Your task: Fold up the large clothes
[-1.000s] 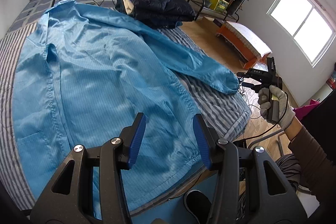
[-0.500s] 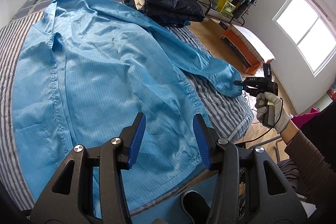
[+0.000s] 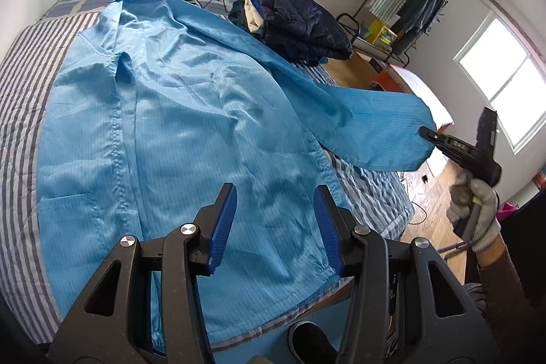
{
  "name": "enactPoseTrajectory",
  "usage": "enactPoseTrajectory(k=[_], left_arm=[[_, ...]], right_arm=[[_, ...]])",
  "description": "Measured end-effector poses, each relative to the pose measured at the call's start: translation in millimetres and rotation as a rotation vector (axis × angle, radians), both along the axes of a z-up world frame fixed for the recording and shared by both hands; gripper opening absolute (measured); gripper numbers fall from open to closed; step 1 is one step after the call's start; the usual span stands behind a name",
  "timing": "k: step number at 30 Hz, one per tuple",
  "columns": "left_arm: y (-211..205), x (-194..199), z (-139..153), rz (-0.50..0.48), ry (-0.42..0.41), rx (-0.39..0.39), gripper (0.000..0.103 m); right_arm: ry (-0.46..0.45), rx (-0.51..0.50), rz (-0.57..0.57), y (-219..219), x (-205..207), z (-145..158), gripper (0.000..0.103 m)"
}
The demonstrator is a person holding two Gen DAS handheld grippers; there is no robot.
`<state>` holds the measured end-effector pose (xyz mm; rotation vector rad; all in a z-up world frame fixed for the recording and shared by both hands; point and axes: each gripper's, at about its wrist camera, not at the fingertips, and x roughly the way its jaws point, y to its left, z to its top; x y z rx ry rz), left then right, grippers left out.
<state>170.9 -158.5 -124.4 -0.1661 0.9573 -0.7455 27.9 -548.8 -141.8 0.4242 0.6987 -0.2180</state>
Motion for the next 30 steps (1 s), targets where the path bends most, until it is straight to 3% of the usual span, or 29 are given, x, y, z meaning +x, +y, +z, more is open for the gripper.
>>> enactPoseTrajectory(k=[6,10,16,21,25,29,30], left_arm=[[13,10,0,0.056,0.024,-0.041,0.048],[21,16,-3,0.089,0.039,-0.047,0.048],[30,20,-12,0.121,0.067,-0.050,0.048],[33,24,-27,0.127,0.102,-0.031,0.048],[27,29,-53,0.125,0.171,0.001,0.048],[17,35,-80,0.124,0.229,0.046,0.048],[13,37,-89,0.121,0.241,0.067,0.048]], right_arm=[[-0.070,-0.064,0.232,88,-2,28,0.005],[-0.066,-0.066,0.413,151,0,23,0.005],[0.043,-0.091,0.653,230,9,-19,0.005],[0.193,-0.127,0.880,284,3,-71,0.005],[0.320,-0.149,0.989,299,-8,-112,0.005],[0.369,-0.165,1.031,297,-17,-127,0.005],[0.369,-0.165,1.044,296,-19,-126,0.011]])
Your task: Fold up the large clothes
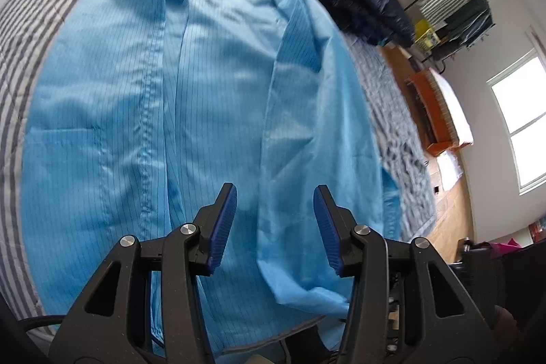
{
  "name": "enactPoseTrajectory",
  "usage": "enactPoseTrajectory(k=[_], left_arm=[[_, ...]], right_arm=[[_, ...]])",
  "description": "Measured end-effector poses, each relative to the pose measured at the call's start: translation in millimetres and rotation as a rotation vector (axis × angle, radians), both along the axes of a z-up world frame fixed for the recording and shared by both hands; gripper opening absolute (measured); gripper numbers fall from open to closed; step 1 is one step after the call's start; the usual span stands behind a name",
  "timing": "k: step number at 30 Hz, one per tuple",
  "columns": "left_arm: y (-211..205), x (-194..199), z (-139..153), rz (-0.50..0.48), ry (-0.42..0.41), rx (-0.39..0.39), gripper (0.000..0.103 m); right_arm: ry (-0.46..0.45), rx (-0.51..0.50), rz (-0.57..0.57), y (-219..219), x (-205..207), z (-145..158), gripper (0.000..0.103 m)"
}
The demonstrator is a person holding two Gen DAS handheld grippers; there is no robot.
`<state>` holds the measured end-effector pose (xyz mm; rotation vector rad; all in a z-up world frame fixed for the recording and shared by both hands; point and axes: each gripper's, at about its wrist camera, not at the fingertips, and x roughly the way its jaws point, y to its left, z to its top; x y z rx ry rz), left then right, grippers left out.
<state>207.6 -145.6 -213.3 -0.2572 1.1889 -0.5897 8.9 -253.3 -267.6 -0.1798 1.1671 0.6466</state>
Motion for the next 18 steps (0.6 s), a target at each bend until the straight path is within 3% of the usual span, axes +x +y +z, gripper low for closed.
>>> enactPoseTrajectory(k=[1,3,7,8,9,13,14,15,16,18], left_arm=[[-3,0,-6,-0.004,0.014,0.006,0.048],[-8,1,-19,-0.014,0.057,-0.006,0.048],[-18,6,-40,-0.012,0.118,-0.016,0.048],[-20,8,-43,-0.011,0.124,-0.012,0.048],[-23,9,-47,-0.009,0.127,0.004,0.048],[-27,13,-53,-0.006,0.120,0.000,0.048],[-29,13,-53,-0.012,0.115,-0.014,0.044],[-31,13,-53,-0.023,0.114,-0.025,0.018],[-34,13,-54,-0.032,0.119,-0.023,0.002],[-37,11,-54,-0.038,0.109,-0.020,0.000]], right_arm=[[-0.010,0.001,-0.002,-2,-2,3,0.014],[-0.017,0.029,-0.012,-10,-5,10,0.034],[-0.027,0.177,-0.031,-34,-7,37,0.036],[-0.029,0.217,-0.048,-43,-7,42,0.041],[-0.033,0.239,-0.080,-52,-6,45,0.046],[-0.052,0.236,-0.333,-100,14,40,0.046],[-0.035,0.226,-0.410,-114,21,34,0.048],[-0.021,0.209,-0.472,-126,27,27,0.049],[-0.016,0.179,-0.522,-137,33,19,0.049],[0.012,0.151,-0.573,-149,44,7,0.047]])
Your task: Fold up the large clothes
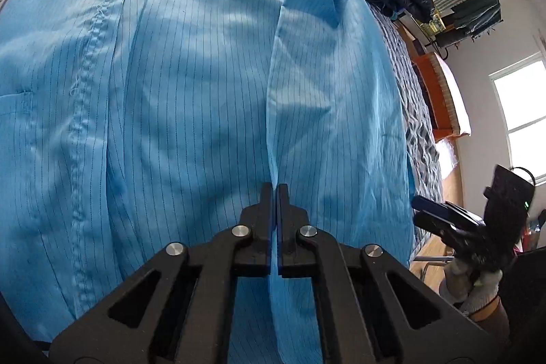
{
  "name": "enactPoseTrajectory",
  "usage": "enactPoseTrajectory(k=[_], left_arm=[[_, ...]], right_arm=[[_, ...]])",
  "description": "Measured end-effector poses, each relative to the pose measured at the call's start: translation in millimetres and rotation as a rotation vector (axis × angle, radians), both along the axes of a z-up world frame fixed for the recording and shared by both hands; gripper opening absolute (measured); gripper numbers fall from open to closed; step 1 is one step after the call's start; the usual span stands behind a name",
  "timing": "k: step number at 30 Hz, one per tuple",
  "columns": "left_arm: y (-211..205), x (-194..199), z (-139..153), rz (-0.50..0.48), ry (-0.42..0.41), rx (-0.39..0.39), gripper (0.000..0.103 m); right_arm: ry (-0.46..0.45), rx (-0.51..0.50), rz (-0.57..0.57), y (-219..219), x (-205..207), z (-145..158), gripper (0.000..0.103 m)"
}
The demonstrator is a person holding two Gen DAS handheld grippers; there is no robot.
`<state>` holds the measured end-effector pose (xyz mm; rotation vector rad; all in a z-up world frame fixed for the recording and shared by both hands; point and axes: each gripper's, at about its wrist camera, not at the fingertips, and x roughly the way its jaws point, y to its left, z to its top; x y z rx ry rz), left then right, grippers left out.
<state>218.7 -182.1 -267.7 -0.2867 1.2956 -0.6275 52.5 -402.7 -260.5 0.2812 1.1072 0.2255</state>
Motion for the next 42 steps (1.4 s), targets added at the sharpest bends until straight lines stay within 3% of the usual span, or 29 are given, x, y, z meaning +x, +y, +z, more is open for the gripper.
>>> enactPoseTrajectory(k=[4,7,8,17,20,21,25,30,34,38,42], left_arm=[[-2,-18,10,-0.028,-0.032,-0.010,0.000],[2,-40,14,-0.047,-0.056,-0.005,0.000],[4,-45,14,-0.051,-0.056,-0.002,0.000],[25,-81,-2,-0.021,0.011,0.036,0.000],[25,-92,12,-0.025,-0.075,0.108,0.000],[26,-94,20,-0.032,-0.099,0.086,0.000],[22,-93,42,-0.046,-0.148,0.073,0.000],[17,-78,60,-0.018,-0.162,0.029,0.001],[20,-60,73,0.024,-0.156,-0.025,0.001],[24,-49,89,0.041,-0.189,-0.063,0.001],[20,-45,89,0.026,-0.205,-0.045,0.001]], right_arm=[[0.047,0.058,-0.034,-6,13,-15,0.044],[0.040,0.023,0.006,6,24,-16,0.042],[0.036,0.016,0.020,11,26,-16,0.037],[0.026,0.053,0.032,24,46,-14,0.036],[0.027,0.098,0.036,31,64,-13,0.036],[0.026,0.122,0.039,31,67,-11,0.036],[-0.002,0.141,0.012,25,76,-4,0.037],[-0.013,0.250,-0.092,3,98,-4,0.039],[-0.019,0.314,-0.126,-4,125,-8,0.047],[-0.032,0.377,-0.198,-25,154,-9,0.047],[-0.073,0.387,-0.277,-54,179,-4,0.042]])
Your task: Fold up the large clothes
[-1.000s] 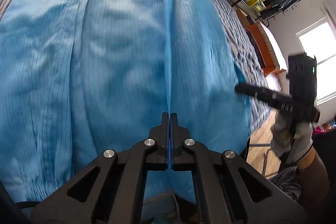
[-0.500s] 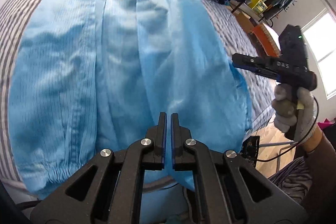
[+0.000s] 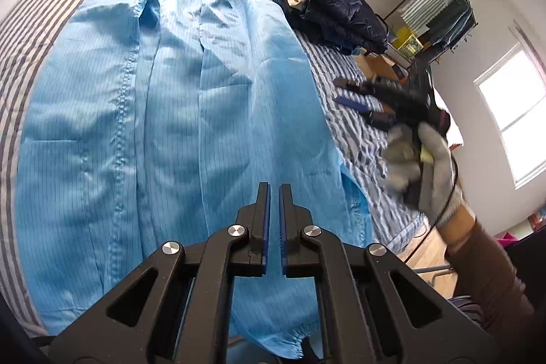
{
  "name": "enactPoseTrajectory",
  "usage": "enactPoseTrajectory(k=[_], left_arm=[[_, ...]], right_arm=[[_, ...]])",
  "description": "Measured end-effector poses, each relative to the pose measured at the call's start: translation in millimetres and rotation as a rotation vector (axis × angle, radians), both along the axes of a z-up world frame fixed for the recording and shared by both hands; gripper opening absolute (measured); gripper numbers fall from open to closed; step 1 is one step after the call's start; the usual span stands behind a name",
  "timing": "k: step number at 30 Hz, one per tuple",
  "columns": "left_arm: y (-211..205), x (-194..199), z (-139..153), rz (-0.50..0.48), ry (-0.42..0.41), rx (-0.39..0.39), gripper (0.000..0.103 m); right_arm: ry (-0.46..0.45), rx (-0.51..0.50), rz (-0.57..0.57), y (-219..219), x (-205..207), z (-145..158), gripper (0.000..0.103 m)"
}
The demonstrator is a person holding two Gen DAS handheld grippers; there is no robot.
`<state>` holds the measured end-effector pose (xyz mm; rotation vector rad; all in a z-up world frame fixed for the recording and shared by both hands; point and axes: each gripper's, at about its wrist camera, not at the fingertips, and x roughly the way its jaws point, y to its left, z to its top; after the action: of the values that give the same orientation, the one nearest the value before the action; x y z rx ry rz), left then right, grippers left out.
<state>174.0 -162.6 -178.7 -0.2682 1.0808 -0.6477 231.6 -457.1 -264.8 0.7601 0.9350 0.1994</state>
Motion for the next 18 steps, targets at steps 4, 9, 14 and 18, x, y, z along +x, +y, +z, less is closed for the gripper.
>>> enactPoseTrajectory(k=[4,9,14,18], left_arm=[[0,5,-11,-0.002,0.047,-0.011,0.002],[-4,15,-23,0.013,0.099,-0.028,0.002],[-18,21,-32,-0.013,0.116,-0.005,0.002],[-24,20,-56,-0.011,0.174,0.039,0.002]], right_arm=[[-0.006,-0.022,-0.035,-24,30,-5,0.039],[-0.021,0.101,-0.005,-32,66,-24,0.036],[-0.003,0.167,0.029,-26,103,-43,0.036],[0.012,0.164,0.025,-20,124,-52,0.032]])
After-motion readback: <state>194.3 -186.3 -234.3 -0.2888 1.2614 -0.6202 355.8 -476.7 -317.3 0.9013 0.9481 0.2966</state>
